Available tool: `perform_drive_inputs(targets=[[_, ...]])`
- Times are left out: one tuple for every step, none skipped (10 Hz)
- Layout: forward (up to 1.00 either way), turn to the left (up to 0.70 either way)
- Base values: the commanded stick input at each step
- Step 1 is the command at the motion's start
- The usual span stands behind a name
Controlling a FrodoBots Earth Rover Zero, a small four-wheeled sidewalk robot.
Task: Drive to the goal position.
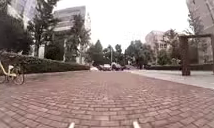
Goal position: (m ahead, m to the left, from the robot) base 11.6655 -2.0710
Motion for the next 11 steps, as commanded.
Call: perform_drive_inputs(targets=[[0.7,0.0],[0.7,0.0],[0.7,0.0],[0.7,0.0],[0.7,0.0],[0.7,0.0],[0.7,0.0],[0.7,0.0],[0.7,0.0],[0.7,0.0],[0.7,0.0]])
